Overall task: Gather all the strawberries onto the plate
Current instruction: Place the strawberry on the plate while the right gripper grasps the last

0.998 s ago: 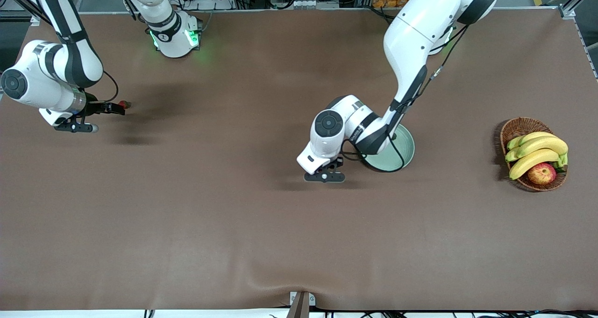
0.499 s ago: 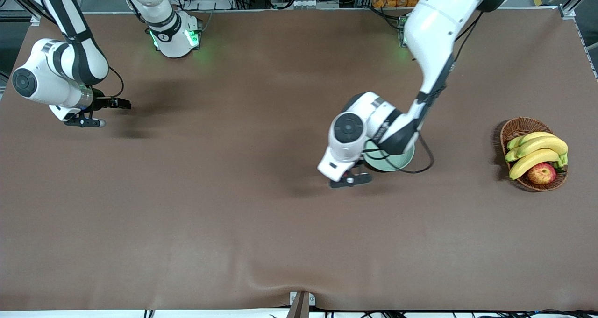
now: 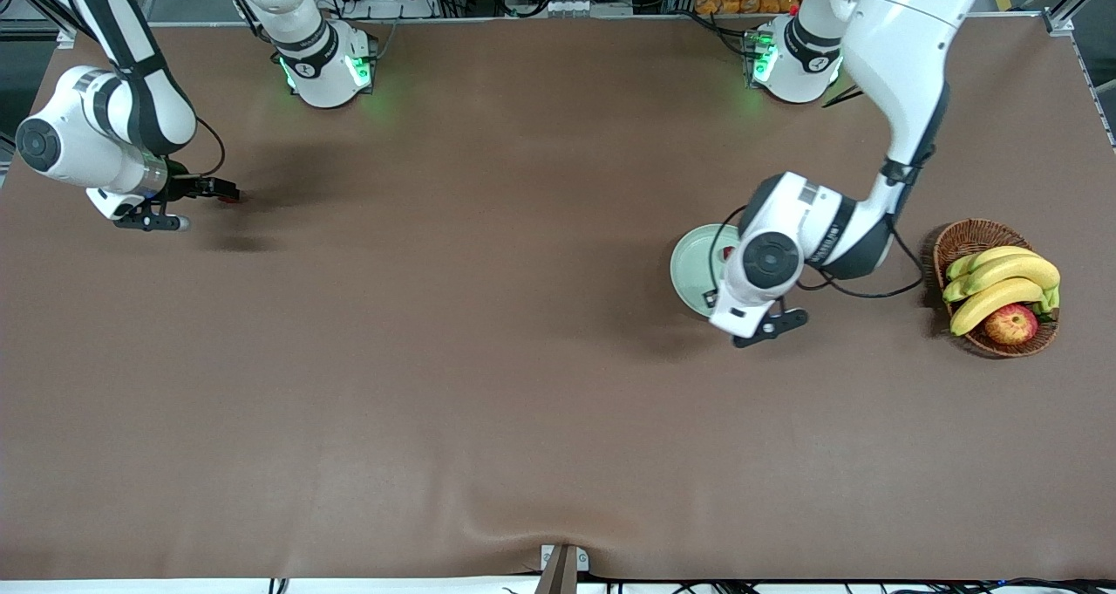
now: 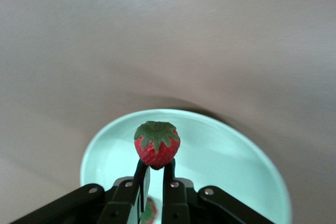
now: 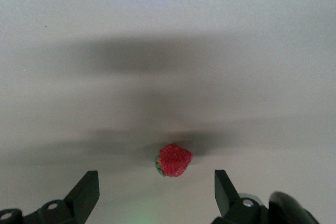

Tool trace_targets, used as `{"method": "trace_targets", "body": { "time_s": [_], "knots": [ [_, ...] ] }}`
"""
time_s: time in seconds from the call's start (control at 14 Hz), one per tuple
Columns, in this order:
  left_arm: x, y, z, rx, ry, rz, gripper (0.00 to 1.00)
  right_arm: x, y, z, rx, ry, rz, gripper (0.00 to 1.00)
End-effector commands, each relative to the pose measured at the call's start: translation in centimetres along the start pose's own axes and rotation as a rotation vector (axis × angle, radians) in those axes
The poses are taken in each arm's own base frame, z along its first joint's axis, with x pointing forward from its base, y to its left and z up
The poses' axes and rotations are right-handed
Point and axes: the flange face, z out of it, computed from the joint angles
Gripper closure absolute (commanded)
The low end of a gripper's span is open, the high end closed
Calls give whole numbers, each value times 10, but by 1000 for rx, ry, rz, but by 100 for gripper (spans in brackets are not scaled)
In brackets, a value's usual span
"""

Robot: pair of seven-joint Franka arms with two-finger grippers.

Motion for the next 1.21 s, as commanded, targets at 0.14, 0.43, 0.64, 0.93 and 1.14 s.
{"method": "trace_targets", "body": {
  "time_s": [0.14, 0.43, 0.64, 0.93, 1.14],
  "knots": [
    [-40, 9, -5, -9, -26, 13, 100, -5, 17, 33, 17, 16, -26, 21],
    [-44, 9, -2, 13, -46, 31, 89, -5, 17, 43, 36, 11, -23, 39],
    [-43, 11, -8, 11, -41, 46, 0, -4, 14, 48, 45, 3, -26, 50],
    [-26, 18, -43, -37, 7, 36, 0, -4, 12, 52, 54, -4, -28, 81],
    [-4, 10, -71, -78, 49, 44, 0, -2, 11, 49, 51, -9, -31, 100]
  ]
}}
